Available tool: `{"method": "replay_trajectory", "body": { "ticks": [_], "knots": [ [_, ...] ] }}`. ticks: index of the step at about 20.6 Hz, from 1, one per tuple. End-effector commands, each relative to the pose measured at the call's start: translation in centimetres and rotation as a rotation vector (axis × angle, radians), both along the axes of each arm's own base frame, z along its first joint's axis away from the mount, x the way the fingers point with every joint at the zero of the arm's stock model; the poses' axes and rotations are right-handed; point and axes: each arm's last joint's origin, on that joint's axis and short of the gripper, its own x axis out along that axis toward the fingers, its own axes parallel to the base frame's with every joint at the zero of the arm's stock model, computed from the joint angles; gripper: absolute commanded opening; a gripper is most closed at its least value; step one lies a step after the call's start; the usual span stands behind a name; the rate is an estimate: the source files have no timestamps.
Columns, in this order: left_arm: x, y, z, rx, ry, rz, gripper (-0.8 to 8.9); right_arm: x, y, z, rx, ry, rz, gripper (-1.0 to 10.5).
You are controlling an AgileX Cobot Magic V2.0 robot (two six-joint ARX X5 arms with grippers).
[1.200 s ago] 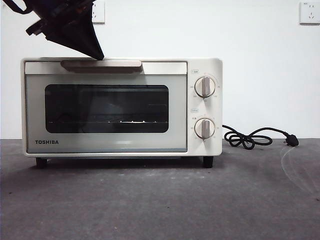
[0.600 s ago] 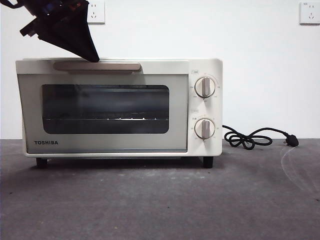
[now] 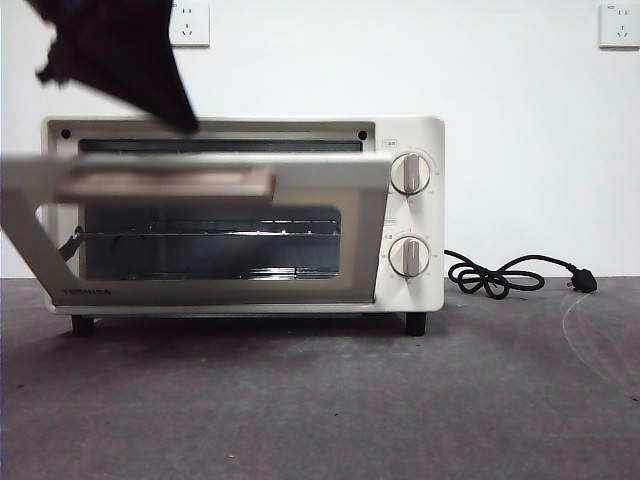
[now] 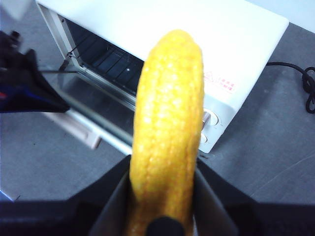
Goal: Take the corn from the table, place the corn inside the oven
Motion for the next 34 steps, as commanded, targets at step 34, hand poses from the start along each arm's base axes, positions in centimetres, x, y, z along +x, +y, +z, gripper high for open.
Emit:
{"method": "replay_trajectory", "body": {
  "ticks": [34],
  "knots": [
    [-19.2, 12.0, 10.5, -0.231, -0.574, 0.289, -0.06, 2.5, 19.4, -8.4, -0.266, -0.441, 0.636, -0.1]
  ]
}}
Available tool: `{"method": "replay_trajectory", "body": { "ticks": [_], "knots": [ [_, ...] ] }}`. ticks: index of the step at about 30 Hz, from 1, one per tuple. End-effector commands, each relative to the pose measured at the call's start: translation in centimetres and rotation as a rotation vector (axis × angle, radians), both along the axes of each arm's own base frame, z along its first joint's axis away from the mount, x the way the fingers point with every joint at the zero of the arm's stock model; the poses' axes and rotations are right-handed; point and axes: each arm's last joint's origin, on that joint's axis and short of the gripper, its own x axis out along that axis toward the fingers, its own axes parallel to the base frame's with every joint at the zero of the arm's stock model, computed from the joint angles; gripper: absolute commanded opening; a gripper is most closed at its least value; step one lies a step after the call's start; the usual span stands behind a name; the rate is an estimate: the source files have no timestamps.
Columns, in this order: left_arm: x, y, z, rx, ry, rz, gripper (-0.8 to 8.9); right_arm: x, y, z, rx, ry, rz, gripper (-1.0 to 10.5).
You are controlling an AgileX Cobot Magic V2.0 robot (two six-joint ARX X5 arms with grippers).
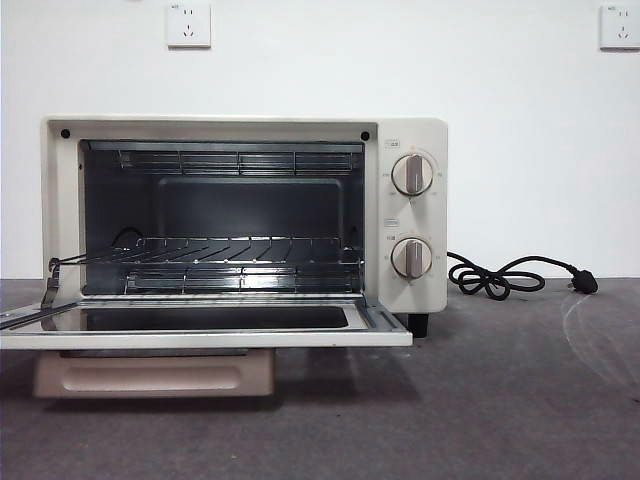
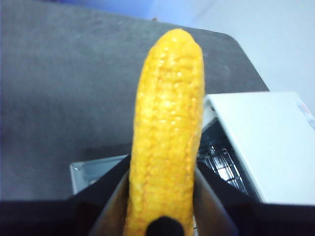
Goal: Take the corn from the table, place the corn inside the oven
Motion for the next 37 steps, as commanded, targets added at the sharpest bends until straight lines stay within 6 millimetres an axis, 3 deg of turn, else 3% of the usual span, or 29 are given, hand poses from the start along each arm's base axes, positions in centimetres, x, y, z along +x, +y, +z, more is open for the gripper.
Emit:
{"method": "replay_trajectory", "body": {
  "ticks": [1, 9, 16, 27, 37],
  "knots": [
    [-1.0, 0.8, 0.4, 0.005, -0.014, 0.064, -0.06, 1.1, 1.5, -2.1, -0.098, -0.090, -0.007, -0.1],
    [-3.9, 2.7, 2.5, 0.024, -0.067, 0.130, -0.06, 4.6, 4.2, -7.5, -0.256, -0.220, -0.083, -0.1],
    [-5.9, 4.0, 3.8, 0.012, -0.107, 0.158, -0.06, 7.9, 3.8, -10.6, -0.366, -0.237, -0.205, -0.1],
    [-6.4, 4.2, 3.6, 0.028, -0.083, 0.158, -0.06, 11.1, 2.0, -11.4, -0.432, -0.241, -0.265, -0.1],
    [-6.4, 4.3, 3.6, 0.030, -0.080, 0.158, -0.06, 12.0, 1.2, -12.1, -0.462, -0.196, -0.242, -0.1]
  ]
}}
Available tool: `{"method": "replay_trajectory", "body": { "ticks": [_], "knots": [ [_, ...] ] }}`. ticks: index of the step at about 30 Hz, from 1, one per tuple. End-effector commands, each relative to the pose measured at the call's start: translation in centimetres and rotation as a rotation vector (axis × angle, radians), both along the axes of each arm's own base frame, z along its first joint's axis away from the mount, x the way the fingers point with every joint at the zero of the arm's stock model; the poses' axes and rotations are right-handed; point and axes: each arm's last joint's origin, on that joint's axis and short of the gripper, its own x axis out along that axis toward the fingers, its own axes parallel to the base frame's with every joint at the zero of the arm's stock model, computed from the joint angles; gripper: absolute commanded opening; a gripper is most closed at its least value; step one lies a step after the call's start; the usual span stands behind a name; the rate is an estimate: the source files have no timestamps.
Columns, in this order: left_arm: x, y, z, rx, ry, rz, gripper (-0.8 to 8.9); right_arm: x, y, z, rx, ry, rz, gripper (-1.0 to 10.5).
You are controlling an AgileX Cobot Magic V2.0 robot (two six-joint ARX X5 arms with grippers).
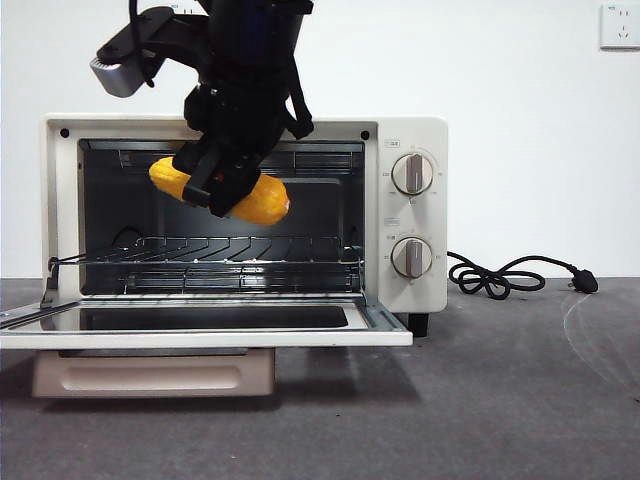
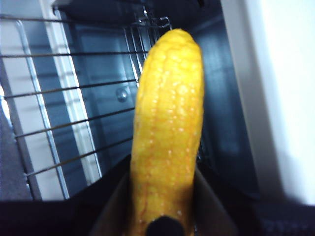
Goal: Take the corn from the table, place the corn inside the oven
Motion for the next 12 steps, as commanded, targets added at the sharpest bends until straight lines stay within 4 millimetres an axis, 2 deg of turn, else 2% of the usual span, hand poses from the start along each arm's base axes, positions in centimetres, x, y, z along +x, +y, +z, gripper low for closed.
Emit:
{"method": "replay_trajectory", "body": {
  "ticks": [1, 4, 7, 9, 12],
  "knots": [
    [-0.11, 0.07, -0.07, 0.010, -0.007, -0.001, -0.06, 0.26, 0.21, -0.92, -0.015, 0.017, 0.006, 0.1],
    [-0.12, 0.08, -0.14, 0.013, -0.001, -0.001, -0.06, 0.49, -0.01, -0.99, -0.012, 0.032, 0.014, 0.4],
    [-0.14, 0.09, -0.27, 0.020, 0.011, -0.001, -0.06, 0.57, -0.04, -0.97, 0.003, 0.038, 0.008, 2.4],
    [-0.16, 0.10, -0.37, 0.026, 0.020, -0.001, -0.06, 0.58, -0.04, -0.96, 0.015, 0.041, -0.001, 3.2],
    [-0.16, 0.11, -0.38, 0.026, 0.021, -0.001, -0.06, 0.55, -0.04, -0.99, 0.019, 0.047, -0.006, 3.2]
  ]
}}
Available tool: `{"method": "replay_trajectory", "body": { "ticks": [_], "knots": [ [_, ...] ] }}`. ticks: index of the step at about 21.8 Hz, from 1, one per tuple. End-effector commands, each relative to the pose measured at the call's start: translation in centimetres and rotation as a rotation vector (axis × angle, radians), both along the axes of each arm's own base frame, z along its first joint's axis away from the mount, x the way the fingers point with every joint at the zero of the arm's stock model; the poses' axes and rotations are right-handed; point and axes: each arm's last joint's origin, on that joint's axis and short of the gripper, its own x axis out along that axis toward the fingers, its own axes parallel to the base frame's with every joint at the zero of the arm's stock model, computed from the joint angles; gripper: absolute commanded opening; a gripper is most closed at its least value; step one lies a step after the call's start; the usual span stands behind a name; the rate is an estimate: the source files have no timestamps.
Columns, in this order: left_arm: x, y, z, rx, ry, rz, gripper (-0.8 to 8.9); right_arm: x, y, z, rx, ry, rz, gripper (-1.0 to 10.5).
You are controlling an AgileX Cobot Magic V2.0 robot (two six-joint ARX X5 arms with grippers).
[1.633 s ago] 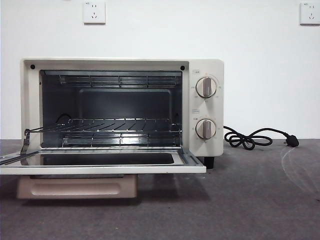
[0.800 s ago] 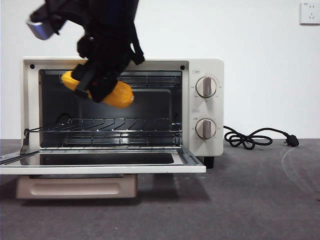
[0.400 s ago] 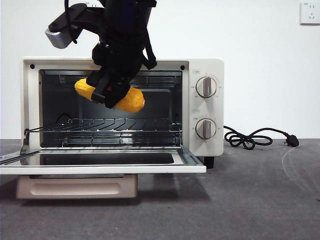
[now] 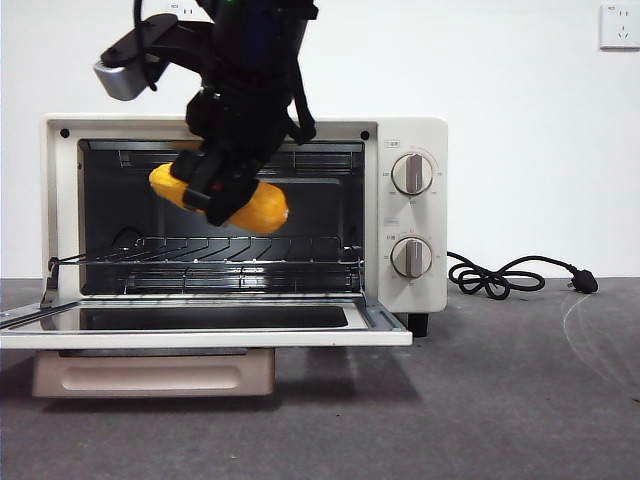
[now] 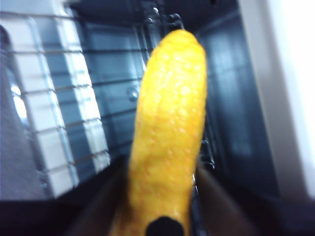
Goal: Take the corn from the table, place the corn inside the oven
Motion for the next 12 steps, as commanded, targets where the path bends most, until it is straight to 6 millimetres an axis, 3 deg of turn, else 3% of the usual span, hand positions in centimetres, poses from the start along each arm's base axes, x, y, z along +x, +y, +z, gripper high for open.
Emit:
{"method": "replay_trajectory", "body": {
  "ticks": [1, 12],
  "knots": [
    [-0.10, 0.07, -0.05, 0.009, -0.009, -0.001, -0.06, 0.19, 0.25, -0.71, 0.010, 0.013, -0.014, 3.2],
    [-0.10, 0.07, -0.06, 0.009, -0.008, -0.001, -0.06, -0.26, 0.36, -0.93, 0.048, 0.057, -0.058, 3.2]
  ]
}}
